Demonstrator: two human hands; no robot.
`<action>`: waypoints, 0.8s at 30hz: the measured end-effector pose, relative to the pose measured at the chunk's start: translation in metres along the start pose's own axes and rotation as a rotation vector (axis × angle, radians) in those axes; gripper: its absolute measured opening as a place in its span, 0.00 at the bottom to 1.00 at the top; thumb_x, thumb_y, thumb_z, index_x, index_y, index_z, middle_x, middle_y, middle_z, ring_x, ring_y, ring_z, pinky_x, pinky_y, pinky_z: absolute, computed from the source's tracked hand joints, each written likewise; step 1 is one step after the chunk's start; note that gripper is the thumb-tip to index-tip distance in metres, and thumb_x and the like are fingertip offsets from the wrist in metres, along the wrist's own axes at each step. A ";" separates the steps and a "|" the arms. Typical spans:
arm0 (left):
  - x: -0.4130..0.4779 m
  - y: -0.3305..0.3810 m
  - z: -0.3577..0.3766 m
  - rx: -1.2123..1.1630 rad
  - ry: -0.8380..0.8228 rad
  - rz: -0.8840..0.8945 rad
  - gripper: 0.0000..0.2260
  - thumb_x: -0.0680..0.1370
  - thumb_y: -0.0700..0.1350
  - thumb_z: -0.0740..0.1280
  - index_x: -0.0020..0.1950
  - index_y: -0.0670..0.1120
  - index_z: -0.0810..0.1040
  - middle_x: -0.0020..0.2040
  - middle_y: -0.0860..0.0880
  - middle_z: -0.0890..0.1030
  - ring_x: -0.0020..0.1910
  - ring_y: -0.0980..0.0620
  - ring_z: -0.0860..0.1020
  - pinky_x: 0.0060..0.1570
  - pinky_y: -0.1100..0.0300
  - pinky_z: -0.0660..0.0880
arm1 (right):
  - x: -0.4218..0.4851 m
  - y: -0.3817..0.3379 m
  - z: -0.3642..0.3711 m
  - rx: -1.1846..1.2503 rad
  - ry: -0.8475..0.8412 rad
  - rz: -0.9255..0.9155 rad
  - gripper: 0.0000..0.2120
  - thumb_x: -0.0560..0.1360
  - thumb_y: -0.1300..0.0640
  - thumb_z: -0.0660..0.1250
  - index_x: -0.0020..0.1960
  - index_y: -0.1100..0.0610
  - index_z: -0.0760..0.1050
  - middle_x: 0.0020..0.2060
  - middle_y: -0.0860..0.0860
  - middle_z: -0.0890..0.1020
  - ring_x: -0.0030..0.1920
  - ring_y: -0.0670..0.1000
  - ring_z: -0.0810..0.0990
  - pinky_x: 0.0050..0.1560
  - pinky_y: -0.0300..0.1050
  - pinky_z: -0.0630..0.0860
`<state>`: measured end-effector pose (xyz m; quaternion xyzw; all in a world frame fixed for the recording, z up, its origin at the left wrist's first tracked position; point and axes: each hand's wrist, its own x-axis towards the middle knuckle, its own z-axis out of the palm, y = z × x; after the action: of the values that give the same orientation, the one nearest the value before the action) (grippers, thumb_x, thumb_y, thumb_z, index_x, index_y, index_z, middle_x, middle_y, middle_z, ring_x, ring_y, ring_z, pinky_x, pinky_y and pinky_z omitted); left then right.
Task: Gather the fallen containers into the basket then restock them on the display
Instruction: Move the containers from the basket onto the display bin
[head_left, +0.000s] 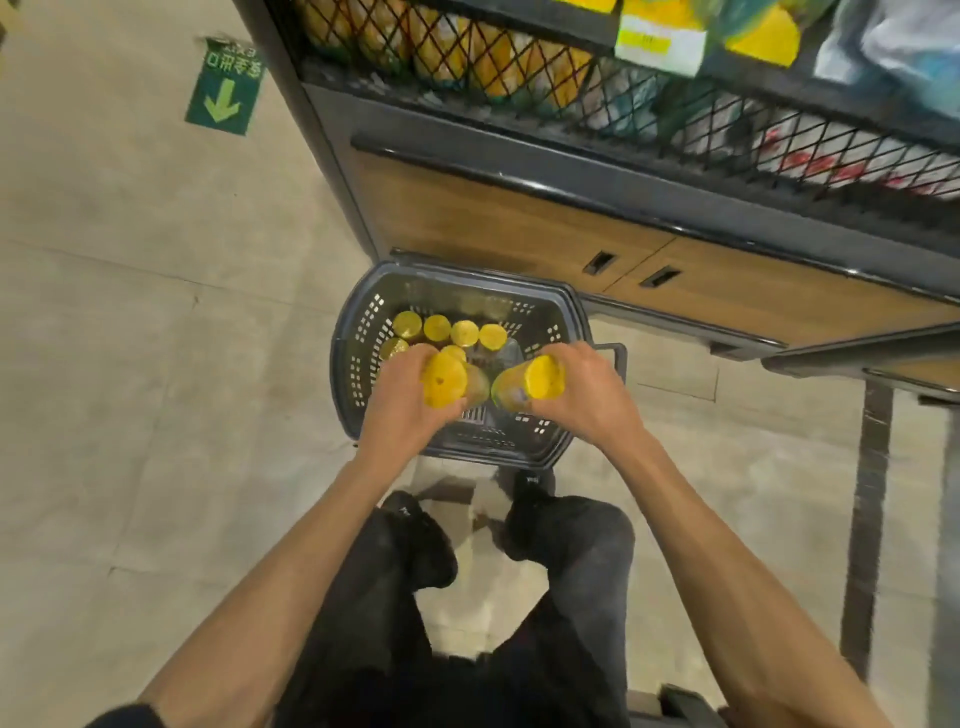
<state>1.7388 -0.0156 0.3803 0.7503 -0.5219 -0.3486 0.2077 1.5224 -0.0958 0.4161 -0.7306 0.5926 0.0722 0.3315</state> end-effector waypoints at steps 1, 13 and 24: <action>-0.017 0.009 -0.017 -0.022 0.024 -0.035 0.31 0.67 0.59 0.78 0.64 0.50 0.72 0.58 0.50 0.78 0.56 0.52 0.74 0.52 0.56 0.73 | -0.017 -0.011 -0.018 0.009 0.004 -0.019 0.32 0.66 0.43 0.78 0.66 0.51 0.73 0.58 0.52 0.76 0.56 0.53 0.77 0.45 0.42 0.68; -0.169 0.069 -0.169 -0.187 0.448 -0.153 0.32 0.67 0.57 0.77 0.68 0.55 0.70 0.59 0.60 0.71 0.58 0.54 0.70 0.54 0.54 0.75 | -0.124 -0.150 -0.109 0.098 0.008 -0.312 0.35 0.63 0.37 0.78 0.67 0.45 0.73 0.60 0.43 0.77 0.59 0.45 0.74 0.57 0.45 0.73; -0.252 0.019 -0.275 -0.206 0.653 -0.165 0.32 0.63 0.64 0.71 0.66 0.58 0.72 0.60 0.60 0.74 0.58 0.55 0.73 0.52 0.50 0.78 | -0.166 -0.267 -0.091 0.182 0.036 -0.516 0.33 0.64 0.42 0.77 0.67 0.45 0.73 0.58 0.41 0.76 0.58 0.46 0.74 0.57 0.46 0.73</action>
<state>1.8770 0.1970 0.6547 0.8370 -0.3279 -0.1567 0.4092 1.6929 0.0087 0.6755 -0.8258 0.3968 -0.0811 0.3924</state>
